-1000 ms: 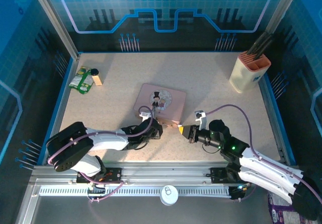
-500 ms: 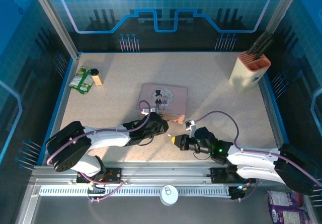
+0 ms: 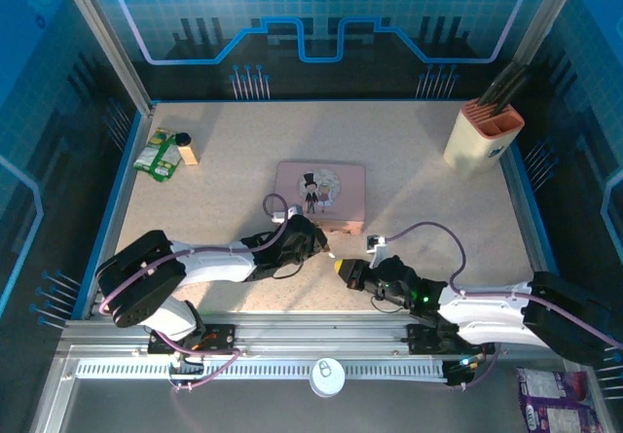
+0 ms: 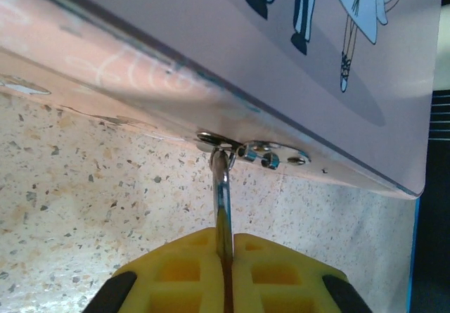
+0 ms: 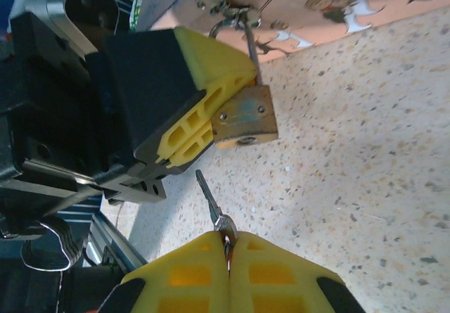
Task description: Unlock the padlock with the key
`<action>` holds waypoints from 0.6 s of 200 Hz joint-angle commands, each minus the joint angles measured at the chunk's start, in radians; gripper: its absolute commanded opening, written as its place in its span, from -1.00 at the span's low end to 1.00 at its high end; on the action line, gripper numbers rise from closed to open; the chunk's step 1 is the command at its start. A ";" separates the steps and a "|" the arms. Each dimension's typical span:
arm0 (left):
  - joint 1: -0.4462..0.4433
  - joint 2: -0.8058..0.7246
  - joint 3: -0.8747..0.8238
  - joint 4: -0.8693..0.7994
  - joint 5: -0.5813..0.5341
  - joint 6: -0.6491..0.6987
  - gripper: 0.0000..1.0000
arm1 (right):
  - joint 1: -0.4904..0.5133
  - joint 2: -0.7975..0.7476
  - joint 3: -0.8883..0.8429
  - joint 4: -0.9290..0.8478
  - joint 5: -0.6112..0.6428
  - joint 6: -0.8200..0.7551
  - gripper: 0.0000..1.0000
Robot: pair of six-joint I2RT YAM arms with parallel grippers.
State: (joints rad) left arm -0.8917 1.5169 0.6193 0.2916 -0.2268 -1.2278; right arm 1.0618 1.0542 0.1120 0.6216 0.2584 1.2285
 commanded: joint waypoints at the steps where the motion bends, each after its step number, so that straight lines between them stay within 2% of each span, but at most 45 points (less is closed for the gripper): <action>1: 0.007 -0.010 -0.009 0.109 -0.018 -0.028 -0.95 | 0.006 -0.068 -0.011 -0.066 0.075 0.018 -1.00; 37: 0.007 -0.012 -0.023 0.173 -0.006 -0.058 -0.99 | -0.002 -0.113 -0.017 -0.090 0.048 0.059 -1.00; 72: 0.007 -0.025 -0.052 0.246 -0.013 -0.094 -1.00 | -0.045 -0.064 -0.049 0.056 -0.039 0.198 -1.00; 103: 0.005 -0.031 -0.090 0.338 -0.019 -0.127 -1.00 | -0.064 -0.056 -0.040 0.095 -0.079 0.267 -1.00; 120: 0.001 -0.032 -0.104 0.378 -0.024 -0.141 -1.00 | -0.077 -0.058 -0.028 0.058 -0.102 0.302 -1.00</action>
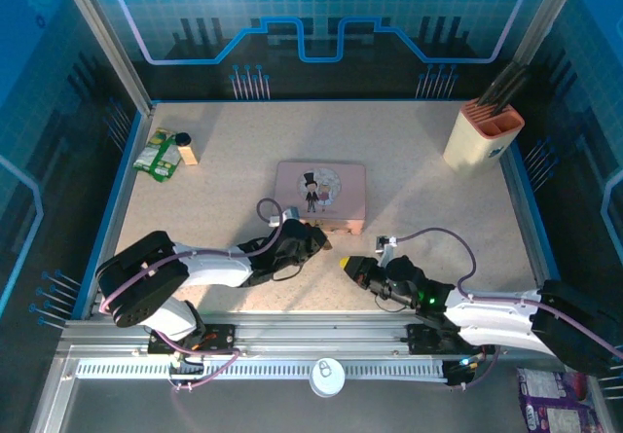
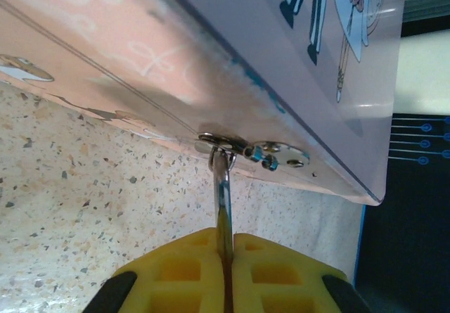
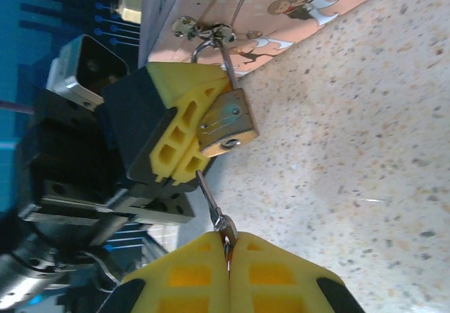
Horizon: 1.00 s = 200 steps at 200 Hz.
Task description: Unlock the padlock with the key
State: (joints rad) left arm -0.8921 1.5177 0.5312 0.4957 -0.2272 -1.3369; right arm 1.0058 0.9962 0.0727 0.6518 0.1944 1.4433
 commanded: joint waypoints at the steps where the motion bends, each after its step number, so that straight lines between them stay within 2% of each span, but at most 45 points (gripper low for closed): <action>1: 0.001 -0.032 -0.017 0.177 -0.024 -0.033 -1.00 | -0.022 0.000 0.011 0.028 -0.039 0.090 -1.00; 63: -0.016 0.001 -0.058 0.369 -0.030 -0.071 -1.00 | -0.043 0.084 0.020 0.117 -0.099 0.166 -1.00; 99: -0.027 0.000 -0.072 0.411 -0.029 -0.068 -1.00 | -0.046 0.146 0.008 0.225 -0.099 0.177 -1.00; 200: -0.050 -0.019 -0.100 0.447 -0.033 -0.062 -1.00 | -0.064 0.087 0.011 0.156 -0.088 0.175 -1.00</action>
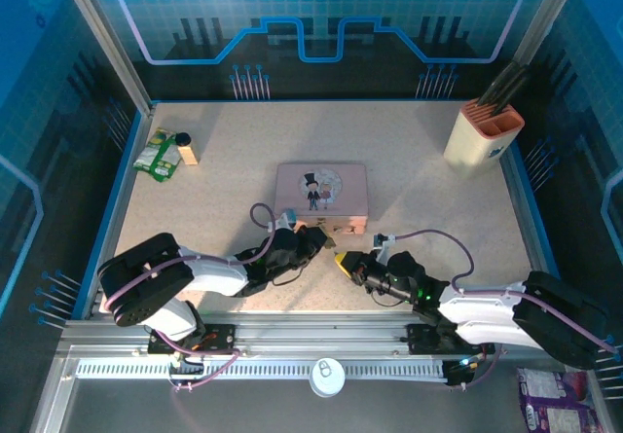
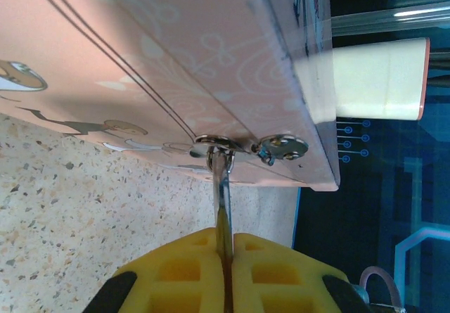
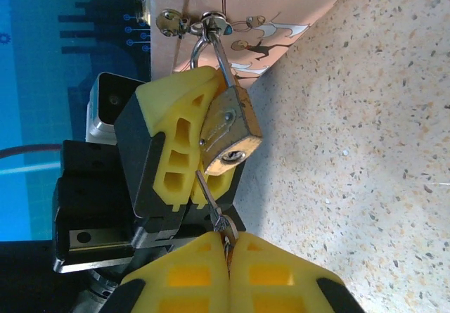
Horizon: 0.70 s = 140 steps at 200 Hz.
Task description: Unlock the padlock with the key
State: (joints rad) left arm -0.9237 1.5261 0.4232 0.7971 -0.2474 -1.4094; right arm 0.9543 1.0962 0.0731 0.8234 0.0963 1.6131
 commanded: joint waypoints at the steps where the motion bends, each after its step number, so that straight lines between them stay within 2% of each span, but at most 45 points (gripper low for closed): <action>1: -0.018 -0.027 0.008 0.145 -0.013 0.010 -1.00 | -0.013 -0.013 0.011 -0.015 0.010 0.005 -1.00; 140: -0.031 -0.048 -0.002 0.145 -0.039 0.025 -1.00 | 0.001 -0.036 -0.006 -0.069 0.023 0.038 -1.00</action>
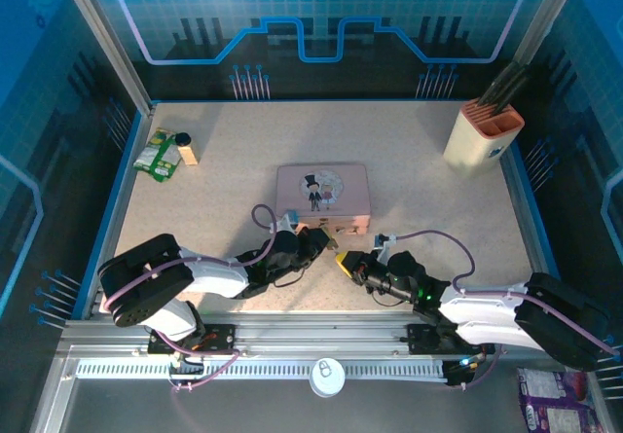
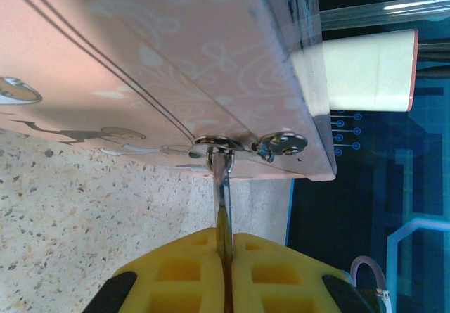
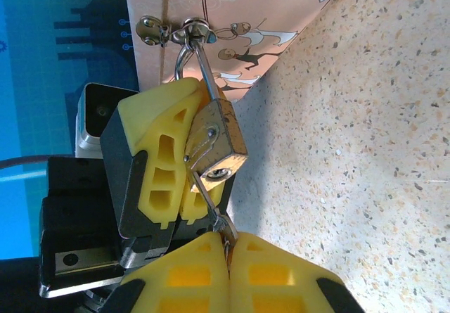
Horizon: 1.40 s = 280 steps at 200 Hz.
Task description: Unlock the padlock with the key
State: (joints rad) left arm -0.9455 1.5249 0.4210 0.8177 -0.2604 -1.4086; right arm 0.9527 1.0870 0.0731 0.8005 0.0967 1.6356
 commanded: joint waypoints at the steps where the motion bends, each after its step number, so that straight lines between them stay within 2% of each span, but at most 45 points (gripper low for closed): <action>1: -0.009 -0.046 0.000 0.124 -0.026 0.025 -1.00 | 0.003 -0.028 -0.005 -0.047 0.023 0.015 -1.00; 54: -0.009 -0.051 0.003 0.121 -0.026 0.027 -1.00 | 0.006 -0.064 0.000 -0.099 0.029 0.009 -1.00; 128: -0.009 -0.050 0.008 0.128 -0.017 0.028 -1.00 | 0.011 -0.018 -0.004 -0.029 0.031 0.018 -1.00; 280: -0.032 -0.045 0.007 0.144 -0.017 0.031 -1.00 | 0.009 0.000 -0.008 -0.001 0.048 0.032 -1.00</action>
State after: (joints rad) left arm -0.9562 1.5166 0.4206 0.8211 -0.2741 -1.4082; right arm 0.9554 1.0832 0.0727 0.7753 0.1043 1.6508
